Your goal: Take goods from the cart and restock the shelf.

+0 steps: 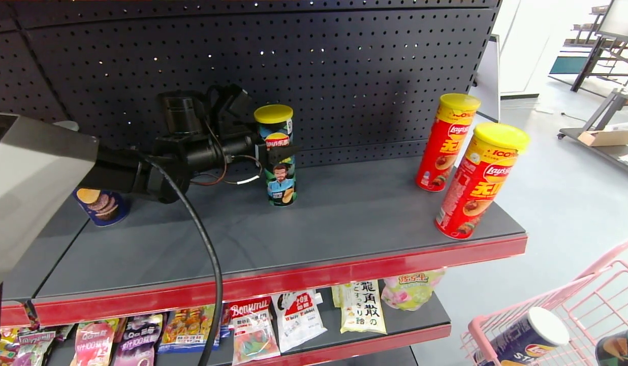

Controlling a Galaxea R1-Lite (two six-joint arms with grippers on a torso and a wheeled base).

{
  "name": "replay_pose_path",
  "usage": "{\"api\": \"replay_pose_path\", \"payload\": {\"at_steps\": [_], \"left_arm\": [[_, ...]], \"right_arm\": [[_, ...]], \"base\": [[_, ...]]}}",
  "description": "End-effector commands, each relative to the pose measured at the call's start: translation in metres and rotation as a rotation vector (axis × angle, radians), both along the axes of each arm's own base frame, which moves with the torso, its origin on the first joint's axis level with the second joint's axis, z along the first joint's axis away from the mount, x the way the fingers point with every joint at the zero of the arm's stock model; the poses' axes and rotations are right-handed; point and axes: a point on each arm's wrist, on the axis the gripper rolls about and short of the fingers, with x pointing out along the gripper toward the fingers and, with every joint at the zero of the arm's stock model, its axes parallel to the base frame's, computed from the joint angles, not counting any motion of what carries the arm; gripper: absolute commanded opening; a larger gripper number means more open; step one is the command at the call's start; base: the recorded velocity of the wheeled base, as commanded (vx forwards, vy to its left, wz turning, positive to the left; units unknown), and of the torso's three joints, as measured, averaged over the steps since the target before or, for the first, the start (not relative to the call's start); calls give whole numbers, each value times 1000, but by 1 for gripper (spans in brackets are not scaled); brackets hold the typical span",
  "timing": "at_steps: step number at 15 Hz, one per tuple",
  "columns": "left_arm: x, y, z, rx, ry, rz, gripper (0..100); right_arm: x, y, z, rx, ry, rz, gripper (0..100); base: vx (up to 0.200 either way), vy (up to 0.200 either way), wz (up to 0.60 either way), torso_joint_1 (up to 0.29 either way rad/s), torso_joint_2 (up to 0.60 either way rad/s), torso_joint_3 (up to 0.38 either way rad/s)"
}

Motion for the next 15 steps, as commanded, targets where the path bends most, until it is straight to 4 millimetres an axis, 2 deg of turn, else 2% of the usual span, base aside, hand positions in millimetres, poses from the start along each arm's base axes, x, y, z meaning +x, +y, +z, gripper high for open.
{"api": "replay_pose_path", "payload": {"at_steps": [1,3,4,9,11,12,15], "left_arm": [[3,-1,0,-2,-6,1,100],[4,-2,-3,0,0,4,100],[5,-2,-5,1,3,5,0],[-1,0,-6,-2,21,-6,0],[-21,6,6,-18,51,-28,0],[-38,13,14,-29,67,-49,0],[-74,37,15,-22,115,-22,0]], "right_arm": [[0,0,0,0,0,0,0],[0,0,0,0,0,0,0],[0,0,0,0,0,0,0],[0,0,0,-1,3,0,0],[1,0,0,-1,4,0,0],[1,0,0,-2,7,0,0],[1,0,1,-1,4,2,0]], "base": [[0,0,0,0,0,0],[0,0,0,0,0,0],[0,0,0,0,0,0],[0,0,0,0,0,0],[0,0,0,0,0,0],[0,0,0,0,0,0],[0,0,0,0,0,0]]}}
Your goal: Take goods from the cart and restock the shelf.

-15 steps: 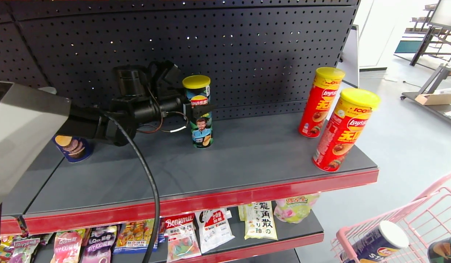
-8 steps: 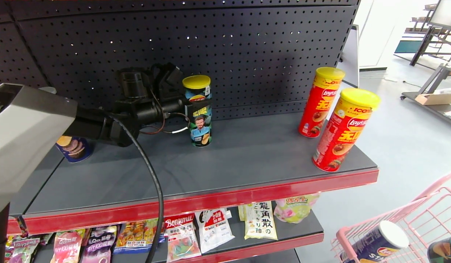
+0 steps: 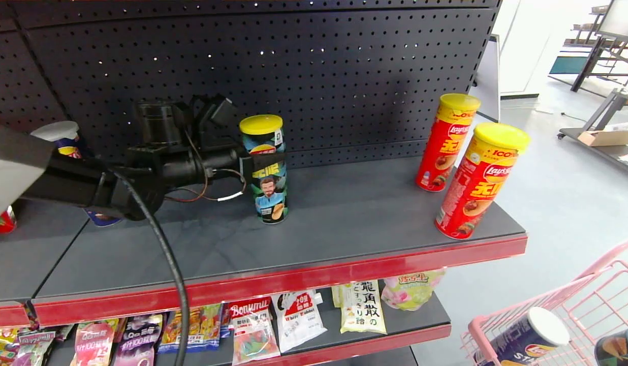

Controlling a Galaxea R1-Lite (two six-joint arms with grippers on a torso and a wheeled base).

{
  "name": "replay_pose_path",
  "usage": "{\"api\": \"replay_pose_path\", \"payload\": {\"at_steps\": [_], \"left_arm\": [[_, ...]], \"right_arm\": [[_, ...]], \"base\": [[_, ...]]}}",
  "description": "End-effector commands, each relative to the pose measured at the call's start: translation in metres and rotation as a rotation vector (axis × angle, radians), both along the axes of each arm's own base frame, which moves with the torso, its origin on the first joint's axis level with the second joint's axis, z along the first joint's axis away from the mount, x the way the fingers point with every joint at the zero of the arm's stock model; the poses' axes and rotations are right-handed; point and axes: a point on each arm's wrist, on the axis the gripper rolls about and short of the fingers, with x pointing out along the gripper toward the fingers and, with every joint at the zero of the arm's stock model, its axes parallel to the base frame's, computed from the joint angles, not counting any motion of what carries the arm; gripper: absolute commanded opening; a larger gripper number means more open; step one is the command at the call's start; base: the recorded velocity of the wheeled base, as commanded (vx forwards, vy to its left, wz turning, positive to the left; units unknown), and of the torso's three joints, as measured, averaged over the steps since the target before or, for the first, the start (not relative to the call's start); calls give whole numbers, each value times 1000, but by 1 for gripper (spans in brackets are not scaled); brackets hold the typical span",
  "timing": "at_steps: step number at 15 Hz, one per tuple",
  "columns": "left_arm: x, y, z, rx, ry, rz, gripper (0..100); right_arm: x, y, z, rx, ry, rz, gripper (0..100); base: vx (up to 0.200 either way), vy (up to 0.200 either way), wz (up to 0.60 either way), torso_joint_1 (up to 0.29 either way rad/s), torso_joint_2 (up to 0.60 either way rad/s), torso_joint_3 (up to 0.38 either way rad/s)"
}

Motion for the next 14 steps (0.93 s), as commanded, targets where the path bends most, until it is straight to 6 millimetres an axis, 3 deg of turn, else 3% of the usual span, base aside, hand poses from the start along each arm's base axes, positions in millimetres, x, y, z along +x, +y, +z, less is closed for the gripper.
{"api": "replay_pose_path", "payload": {"at_steps": [1,5,14], "left_arm": [[-43,22,17,-5,0,27,0],[-65,39,4,-4,8,55,0],[-85,39,-5,-5,3,24,0]], "right_arm": [[0,0,1,0,-1,0,0],[0,0,2,0,-2,0,0],[-1,0,2,2,-8,0,0]], "base": [[0,0,0,0,0,0],[0,0,0,0,0,0],[0,0,0,0,0,0]]}}
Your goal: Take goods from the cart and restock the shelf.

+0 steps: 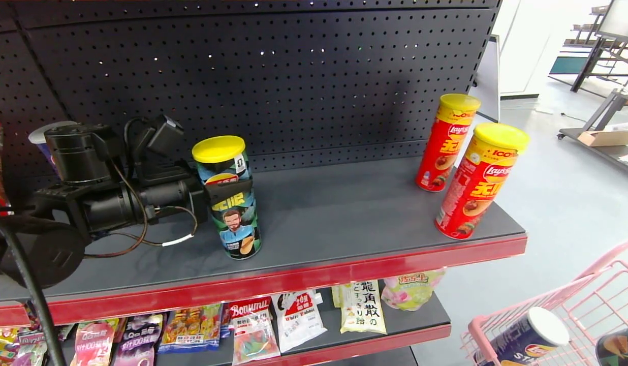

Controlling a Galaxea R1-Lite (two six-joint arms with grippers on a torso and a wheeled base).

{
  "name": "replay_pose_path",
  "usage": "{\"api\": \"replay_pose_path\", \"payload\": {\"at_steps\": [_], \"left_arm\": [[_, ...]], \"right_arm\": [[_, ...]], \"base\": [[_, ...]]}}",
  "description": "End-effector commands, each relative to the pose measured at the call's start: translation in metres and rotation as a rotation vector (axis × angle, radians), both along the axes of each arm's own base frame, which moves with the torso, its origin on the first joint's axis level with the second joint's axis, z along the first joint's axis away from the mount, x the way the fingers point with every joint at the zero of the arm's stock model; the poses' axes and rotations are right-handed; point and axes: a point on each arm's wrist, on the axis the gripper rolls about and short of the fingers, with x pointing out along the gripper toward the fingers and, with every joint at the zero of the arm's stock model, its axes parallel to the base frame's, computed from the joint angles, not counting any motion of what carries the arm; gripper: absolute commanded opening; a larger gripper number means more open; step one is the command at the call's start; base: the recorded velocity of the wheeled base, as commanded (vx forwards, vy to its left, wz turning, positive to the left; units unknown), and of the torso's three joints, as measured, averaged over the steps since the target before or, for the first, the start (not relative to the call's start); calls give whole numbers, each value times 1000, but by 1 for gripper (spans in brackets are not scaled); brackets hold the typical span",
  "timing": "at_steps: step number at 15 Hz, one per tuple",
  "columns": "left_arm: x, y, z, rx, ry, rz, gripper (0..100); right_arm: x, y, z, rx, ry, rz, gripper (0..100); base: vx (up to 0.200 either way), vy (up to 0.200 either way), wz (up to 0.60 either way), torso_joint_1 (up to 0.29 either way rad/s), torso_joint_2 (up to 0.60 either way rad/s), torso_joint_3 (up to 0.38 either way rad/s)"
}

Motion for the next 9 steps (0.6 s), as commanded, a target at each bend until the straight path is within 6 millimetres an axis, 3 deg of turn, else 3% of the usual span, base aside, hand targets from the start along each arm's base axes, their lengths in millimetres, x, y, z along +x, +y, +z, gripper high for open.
{"api": "replay_pose_path", "payload": {"at_steps": [1,9], "left_arm": [[-3,-4,1,-2,-1,-15,0],[1,-21,-8,-22,36,-66,0]], "right_arm": [[0,0,0,0,-2,1,0],[0,0,1,0,-2,1,0]], "base": [[0,0,0,0,0,0],[0,0,0,0,0,0]]}}
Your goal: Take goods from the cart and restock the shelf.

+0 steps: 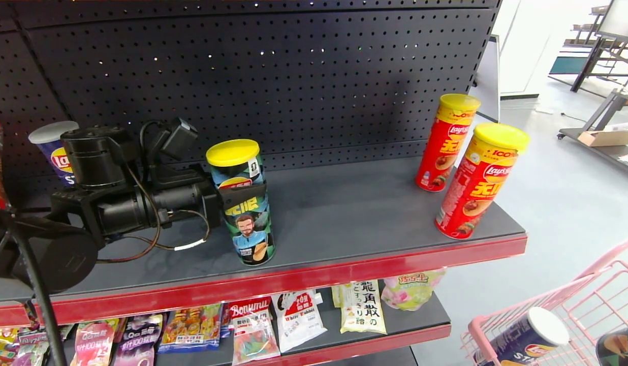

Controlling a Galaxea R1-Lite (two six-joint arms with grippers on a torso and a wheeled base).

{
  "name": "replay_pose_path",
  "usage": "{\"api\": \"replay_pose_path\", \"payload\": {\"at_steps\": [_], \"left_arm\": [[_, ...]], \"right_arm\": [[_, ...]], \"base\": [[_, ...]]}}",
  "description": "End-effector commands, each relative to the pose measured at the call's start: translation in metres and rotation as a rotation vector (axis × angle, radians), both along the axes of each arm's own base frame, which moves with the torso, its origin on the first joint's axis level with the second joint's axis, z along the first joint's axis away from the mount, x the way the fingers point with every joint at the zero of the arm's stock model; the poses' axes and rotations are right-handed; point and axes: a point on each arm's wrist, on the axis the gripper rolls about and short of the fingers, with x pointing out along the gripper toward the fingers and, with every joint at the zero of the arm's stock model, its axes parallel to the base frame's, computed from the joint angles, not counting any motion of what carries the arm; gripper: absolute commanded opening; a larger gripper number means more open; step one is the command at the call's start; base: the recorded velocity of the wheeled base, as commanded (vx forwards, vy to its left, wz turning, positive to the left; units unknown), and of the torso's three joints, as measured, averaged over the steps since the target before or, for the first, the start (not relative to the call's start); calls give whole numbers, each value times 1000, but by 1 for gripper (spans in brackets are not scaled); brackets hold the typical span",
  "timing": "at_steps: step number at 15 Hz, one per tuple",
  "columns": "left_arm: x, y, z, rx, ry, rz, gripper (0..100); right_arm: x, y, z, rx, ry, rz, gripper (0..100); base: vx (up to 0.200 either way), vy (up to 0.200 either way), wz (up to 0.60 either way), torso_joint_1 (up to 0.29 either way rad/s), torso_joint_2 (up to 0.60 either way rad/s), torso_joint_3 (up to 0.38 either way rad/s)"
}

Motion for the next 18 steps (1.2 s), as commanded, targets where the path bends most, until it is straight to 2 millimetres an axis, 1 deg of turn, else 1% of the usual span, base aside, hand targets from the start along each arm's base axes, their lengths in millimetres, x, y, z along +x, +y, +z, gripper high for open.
{"api": "replay_pose_path", "payload": {"at_steps": [1,3,6,14,16,17,18], "left_arm": [[3,-4,-6,2,15,-11,0],[6,-6,-10,-1,12,-12,0],[4,-9,-8,-19,30,-24,0],[2,-9,-6,-21,5,-60,0],[1,-9,-9,-23,-1,-63,0],[0,-9,-10,-22,-1,-61,100],[0,-8,-10,-23,-4,-55,100]], "right_arm": [[0,0,1,0,0,0,0],[1,0,1,-1,2,0,0],[1,0,1,-1,3,0,0],[1,0,1,-1,2,0,0],[1,0,1,-1,3,0,0],[1,0,1,-1,2,-1,0],[1,0,1,-1,2,-1,0]], "base": [[0,0,0,0,0,0],[0,0,0,0,0,0],[0,0,0,0,0,0],[0,0,0,0,0,0],[0,0,0,0,0,0],[0,0,0,0,0,0],[0,0,0,0,0,0]]}}
